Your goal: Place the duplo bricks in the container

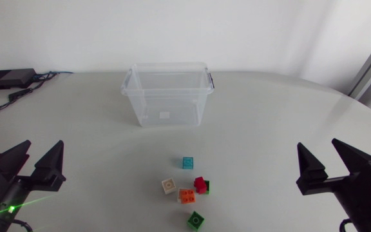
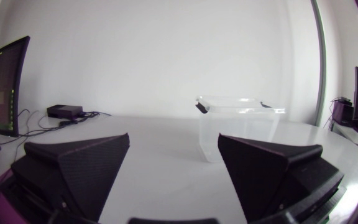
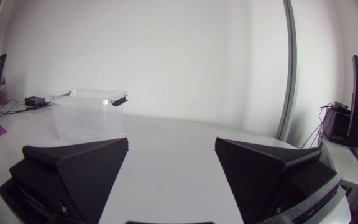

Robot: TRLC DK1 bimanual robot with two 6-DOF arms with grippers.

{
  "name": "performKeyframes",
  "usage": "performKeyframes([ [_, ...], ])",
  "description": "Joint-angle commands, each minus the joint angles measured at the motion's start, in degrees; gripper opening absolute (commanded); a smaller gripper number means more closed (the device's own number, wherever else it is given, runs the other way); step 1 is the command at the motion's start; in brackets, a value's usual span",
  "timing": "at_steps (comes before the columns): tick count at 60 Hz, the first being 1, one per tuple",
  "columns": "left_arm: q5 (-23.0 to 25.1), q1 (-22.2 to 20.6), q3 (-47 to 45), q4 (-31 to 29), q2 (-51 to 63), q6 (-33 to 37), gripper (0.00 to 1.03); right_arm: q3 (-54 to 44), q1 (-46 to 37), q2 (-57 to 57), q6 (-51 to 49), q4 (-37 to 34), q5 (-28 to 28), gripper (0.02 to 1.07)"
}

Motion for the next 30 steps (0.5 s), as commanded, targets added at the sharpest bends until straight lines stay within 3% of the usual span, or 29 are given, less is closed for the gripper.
performKeyframes([
  [1,-1.10,0.39,-0.84,-0.21,-0.56,-0.90,0.99,-1.04,0.41,-0.30,0.85,-0.30,-0.21,1.03],
  [30,-2.77,-1.63,5.14,-1.09,3.13,-0.37,0.99,2.92,2.52,1.20,0.85,-0.91,1.02,1.02],
])
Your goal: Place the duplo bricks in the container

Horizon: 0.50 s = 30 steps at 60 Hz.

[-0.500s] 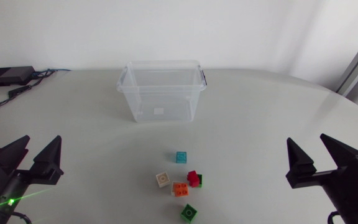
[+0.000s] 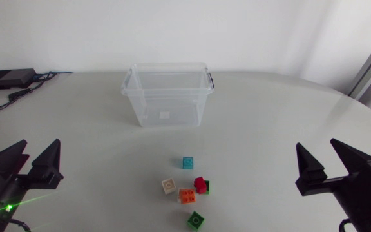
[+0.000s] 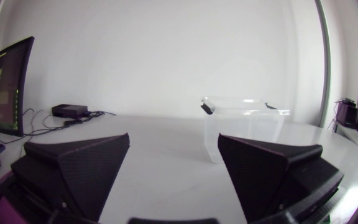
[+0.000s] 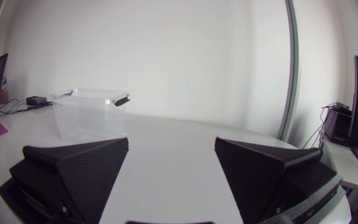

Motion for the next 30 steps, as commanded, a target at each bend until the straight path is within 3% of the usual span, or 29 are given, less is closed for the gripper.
performKeyframes([
  [1,-0.32,-1.13,4.18,0.01,3.57,-0.31,0.99,2.98,1.56,1.62,0.85,-0.74,0.82,1.02],
  [11,-0.32,-2.36,8.75,0.27,12.01,0.31,0.99,9.31,3.49,11.20,1.38,-1.35,1.00,1.02],
  [21,-0.32,-4.38,14.81,-0.52,21.15,6.37,0.94,16.34,7.18,20.86,1.38,-4.43,1.09,1.02],
  [30,-0.32,-8.86,26.06,-10.89,36.71,10.15,0.92,22.06,10.17,29.92,4.63,-9.18,1.18,1.02],
])
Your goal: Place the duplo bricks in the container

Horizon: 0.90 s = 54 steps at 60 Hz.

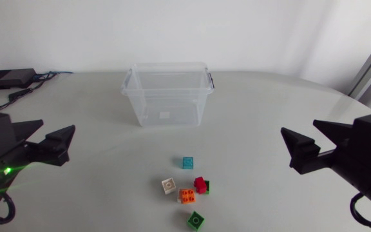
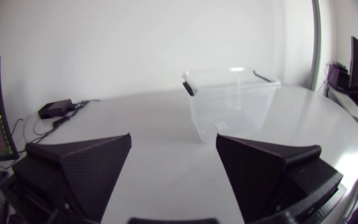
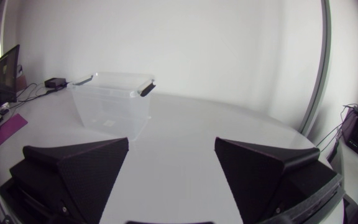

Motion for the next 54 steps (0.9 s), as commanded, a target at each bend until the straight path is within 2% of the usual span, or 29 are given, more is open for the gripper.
performKeyframes([
  [1,-0.12,-2.99,6.96,-4.73,8.32,2.61,0.92,3.24,1.87,4.70,3.50,-2.82,0.35,1.02],
  [7,-1.53,-8.26,11.18,-9.13,15.71,2.44,0.92,5.70,6.35,7.69,4.99,-7.65,0.43,1.02],
  [11,-3.46,-13.88,13.64,-12.21,21.51,2.70,0.92,6.93,9.51,9.36,6.40,-10.47,0.70,1.02],
  [17,-4.25,-19.07,16.02,-13.61,29.50,6.66,0.92,9.39,13.29,12.61,7.63,-14.86,1.40,1.02],
  [20,-4.25,-23.11,17.16,-14.75,34.43,10.26,0.93,11.06,15.05,14.89,7.98,-17.23,1.49,1.02],
  [22,-4.25,-23.90,17.51,-14.75,36.27,10.26,0.94,12.03,15.75,16.12,8.33,-18.64,1.49,1.02],
  [25,-4.25,-27.51,19.27,-15.37,42.34,10.61,0.94,14.40,18.30,17.79,8.16,-22.59,1.40,1.02],
  [30,-3.02,-29.35,22.08,-16.78,48.66,11.23,0.94,15.37,21.55,18.06,5.52,-24.26,-0.71,1.02],
  [40,1.20,-30.14,26.91,-17.92,57.72,14.30,0.93,18.53,20.59,24.82,2.44,-28.31,-15.21,1.02],
  [45,3.22,-30.41,28.76,-18.62,60.09,16.06,0.91,19.24,21.46,27.64,1.21,-29.19,-15.56,1.02],
  [51,3.31,-31.64,30.43,-19.76,62.46,17.29,0.91,20.03,21.90,31.68,-0.19,-30.07,-15.39,1.02],
  [54,3.48,-32.08,31.05,-19.76,63.61,17.82,0.87,20.29,21.82,33.53,-2.04,-30.33,-15.30,1.02],
])
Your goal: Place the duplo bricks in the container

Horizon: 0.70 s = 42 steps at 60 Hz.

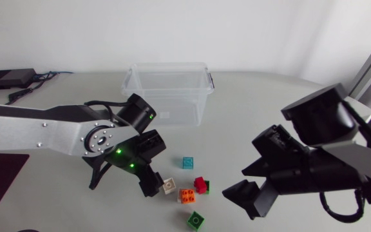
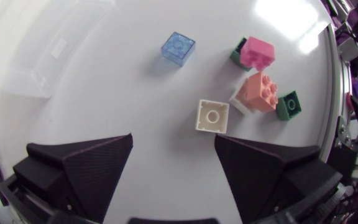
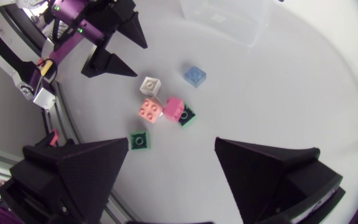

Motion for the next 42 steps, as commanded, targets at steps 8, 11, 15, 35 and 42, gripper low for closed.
performKeyframes([
  [8,1.21,-1.83,3.32,-0.81,5.42,3.51,0.81,1.12,-0.20,5.01,-6.80,0.12,-0.61,1.02],
  [11,1.39,-2.18,3.75,-0.81,6.73,3.95,0.78,1.12,-0.46,6.07,-7.07,0.39,-0.53,1.02],
  [15,1.48,-2.36,4.02,-0.81,7.96,4.12,0.77,0.94,-0.55,7.12,-7.60,1.00,-0.61,1.02],
  [35,1.48,-3.41,5.86,-0.37,10.69,4.48,0.75,0.94,-0.64,8.18,-8.56,2.32,0.27,1.02],
  [42,1.48,-2.54,6.39,-0.37,9.02,4.48,0.75,0.15,-0.64,8.53,-9.09,2.50,0.79,1.02],
])
